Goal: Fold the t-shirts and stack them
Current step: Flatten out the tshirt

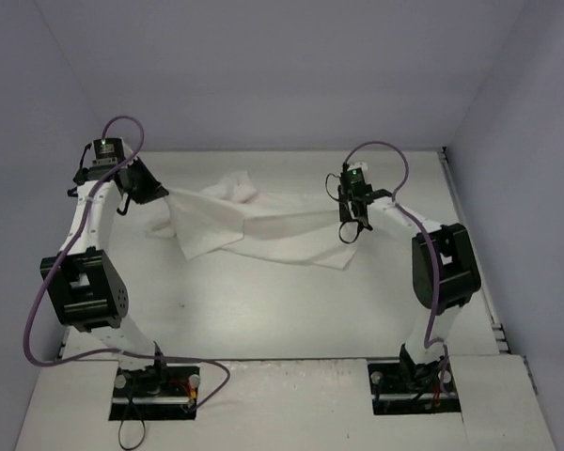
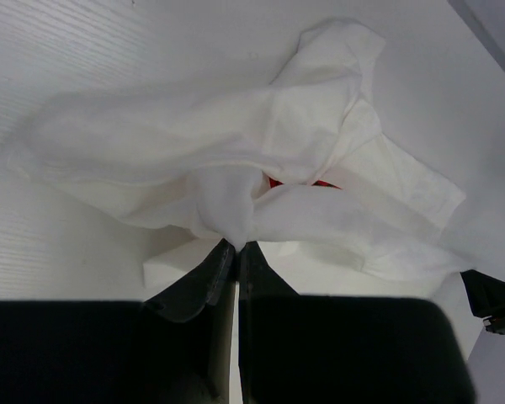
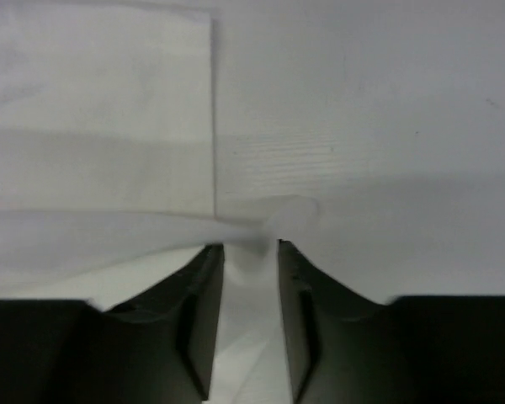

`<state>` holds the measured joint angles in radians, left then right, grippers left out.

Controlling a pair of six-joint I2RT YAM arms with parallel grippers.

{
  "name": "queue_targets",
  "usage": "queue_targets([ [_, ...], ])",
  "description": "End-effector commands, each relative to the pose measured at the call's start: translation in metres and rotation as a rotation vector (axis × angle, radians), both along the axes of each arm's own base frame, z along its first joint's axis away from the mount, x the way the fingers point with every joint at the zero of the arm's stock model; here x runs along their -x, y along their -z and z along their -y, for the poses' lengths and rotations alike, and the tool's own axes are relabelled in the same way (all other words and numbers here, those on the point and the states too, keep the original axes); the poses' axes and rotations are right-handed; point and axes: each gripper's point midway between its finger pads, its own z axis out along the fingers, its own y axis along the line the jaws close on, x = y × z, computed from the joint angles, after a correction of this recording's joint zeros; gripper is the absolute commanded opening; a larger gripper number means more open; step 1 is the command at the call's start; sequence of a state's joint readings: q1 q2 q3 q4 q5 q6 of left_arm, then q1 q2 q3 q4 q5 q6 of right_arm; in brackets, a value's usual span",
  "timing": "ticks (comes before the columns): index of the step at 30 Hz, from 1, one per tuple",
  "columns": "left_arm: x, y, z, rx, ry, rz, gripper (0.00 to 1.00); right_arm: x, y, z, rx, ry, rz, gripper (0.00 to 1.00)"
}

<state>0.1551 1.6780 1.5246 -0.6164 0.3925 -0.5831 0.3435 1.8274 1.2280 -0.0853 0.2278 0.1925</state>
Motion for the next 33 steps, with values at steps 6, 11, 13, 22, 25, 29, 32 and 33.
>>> queue_targets([
  [6,0.013,-0.026,0.010,0.029,0.015,0.075,0.00,0.009,-0.033,0.027,-0.071,-0.043,0.020,0.63],
  [11,0.011,-0.028,0.010,0.035,0.015,0.078,0.00,-0.002,-0.025,0.054,-0.061,-0.053,-0.002,0.54],
  [13,0.010,-0.028,0.010,0.039,0.012,0.076,0.00,-0.005,-0.015,0.052,-0.099,-0.095,-0.023,0.53],
  [22,0.010,-0.023,0.013,0.051,0.023,0.065,0.00,-0.016,0.015,0.040,-0.103,-0.347,-0.060,0.65],
  [25,0.011,-0.025,0.013,0.052,0.023,0.067,0.00,-0.018,0.023,0.033,-0.116,-0.398,-0.069,0.67],
  [29,0.011,-0.026,0.014,0.054,0.025,0.071,0.00,-0.017,0.037,0.034,-0.102,-0.415,-0.093,0.68],
  [32,0.011,-0.028,0.014,0.055,0.025,0.075,0.00,-0.017,0.045,0.034,-0.101,-0.429,-0.108,0.69],
  [33,0.011,-0.028,0.014,0.056,0.025,0.076,0.00,-0.017,0.047,0.033,-0.102,-0.434,-0.111,0.69],
])
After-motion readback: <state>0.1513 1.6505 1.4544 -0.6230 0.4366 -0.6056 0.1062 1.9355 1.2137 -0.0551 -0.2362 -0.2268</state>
